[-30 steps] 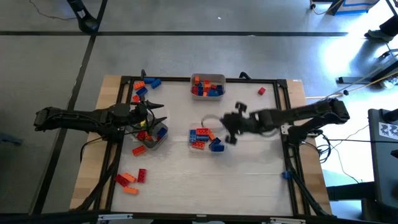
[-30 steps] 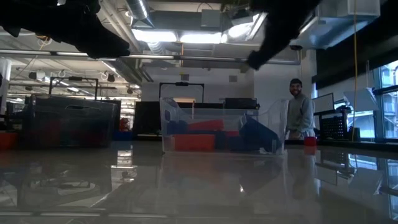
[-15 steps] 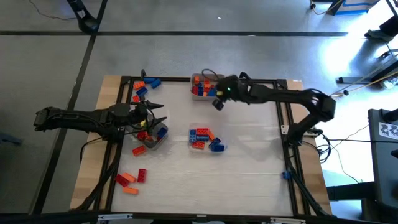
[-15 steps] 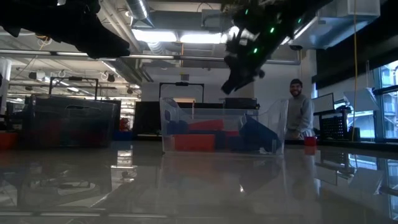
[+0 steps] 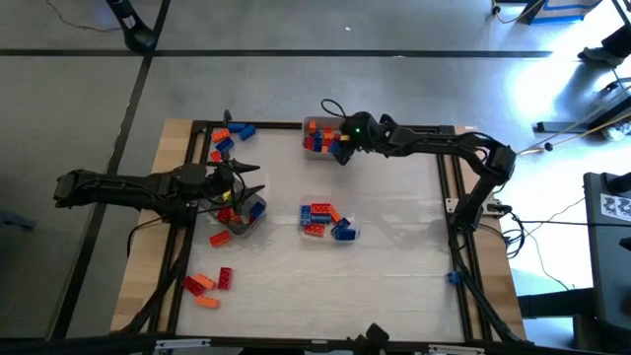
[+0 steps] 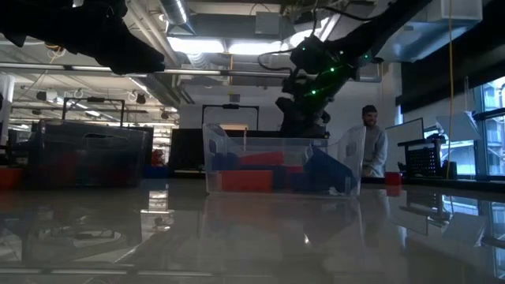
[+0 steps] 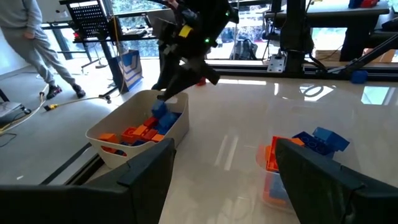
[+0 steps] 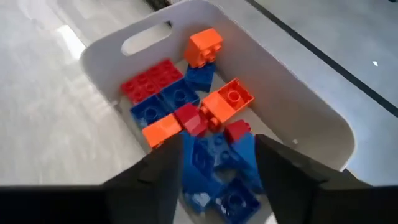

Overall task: Sort blocks by size
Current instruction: Put the small blue game piece into the gray bin

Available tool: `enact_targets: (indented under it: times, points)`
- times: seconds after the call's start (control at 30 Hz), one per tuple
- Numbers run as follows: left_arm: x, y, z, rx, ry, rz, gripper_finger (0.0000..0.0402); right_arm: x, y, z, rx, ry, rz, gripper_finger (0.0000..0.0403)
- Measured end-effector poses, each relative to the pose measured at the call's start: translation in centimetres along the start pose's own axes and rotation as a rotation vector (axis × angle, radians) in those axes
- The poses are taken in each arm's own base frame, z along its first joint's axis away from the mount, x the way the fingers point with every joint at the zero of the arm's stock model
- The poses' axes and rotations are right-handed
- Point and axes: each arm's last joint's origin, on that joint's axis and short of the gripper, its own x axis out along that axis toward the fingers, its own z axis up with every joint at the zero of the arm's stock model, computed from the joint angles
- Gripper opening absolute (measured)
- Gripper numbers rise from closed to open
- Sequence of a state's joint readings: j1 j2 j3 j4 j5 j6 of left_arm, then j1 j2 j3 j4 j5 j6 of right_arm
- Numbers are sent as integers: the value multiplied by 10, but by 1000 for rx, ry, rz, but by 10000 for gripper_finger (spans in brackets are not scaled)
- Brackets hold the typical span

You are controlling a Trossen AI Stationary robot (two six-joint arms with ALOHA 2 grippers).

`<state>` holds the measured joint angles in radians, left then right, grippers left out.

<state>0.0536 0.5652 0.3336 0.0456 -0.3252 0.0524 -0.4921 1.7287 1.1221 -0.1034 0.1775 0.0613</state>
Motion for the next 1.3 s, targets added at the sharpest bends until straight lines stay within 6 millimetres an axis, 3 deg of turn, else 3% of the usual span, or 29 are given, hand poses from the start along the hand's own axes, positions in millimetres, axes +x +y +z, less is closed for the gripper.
enact_targets:
  times: [0.17,0.33,0.43,0.63,0.83,1.1,1.3]
  points:
    - [0,0,0,2,0,0,265,-28,4,12,-40,23,45,239]
    - [0,0,0,1,1,0,265,-83,27,20,-158,120,117,254]
    - [0,0,0,1,2,0,265,-119,48,14,-204,207,173,252]
    - [0,0,0,8,2,0,265,-180,85,-26,-256,483,225,248]
    - [0,0,0,12,-2,1,265,-222,116,-67,-299,709,186,248]
    - [0,0,0,29,4,0,265,-266,145,-102,-504,720,254,248]
    - [0,0,0,32,1,0,265,-279,153,-136,-648,752,271,248]
